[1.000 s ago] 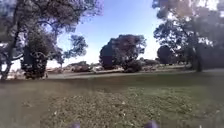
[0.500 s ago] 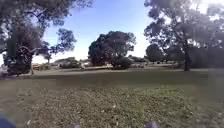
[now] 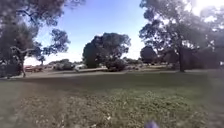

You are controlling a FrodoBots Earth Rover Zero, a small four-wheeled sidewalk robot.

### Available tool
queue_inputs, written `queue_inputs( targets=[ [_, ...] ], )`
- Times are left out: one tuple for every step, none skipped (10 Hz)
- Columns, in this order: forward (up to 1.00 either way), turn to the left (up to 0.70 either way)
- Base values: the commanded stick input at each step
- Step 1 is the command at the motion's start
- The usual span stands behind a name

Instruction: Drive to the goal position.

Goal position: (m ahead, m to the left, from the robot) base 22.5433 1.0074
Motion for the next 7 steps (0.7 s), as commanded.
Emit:
queue_inputs(
  targets=[
    [0.70,0.00],
    [0.70,0.00],
    [0.70,0.00],
    [0.70,-0.01],
    [0.70,-0.07],
    [0.70,-0.23],
    [0.70,-0.34]
  ],
)
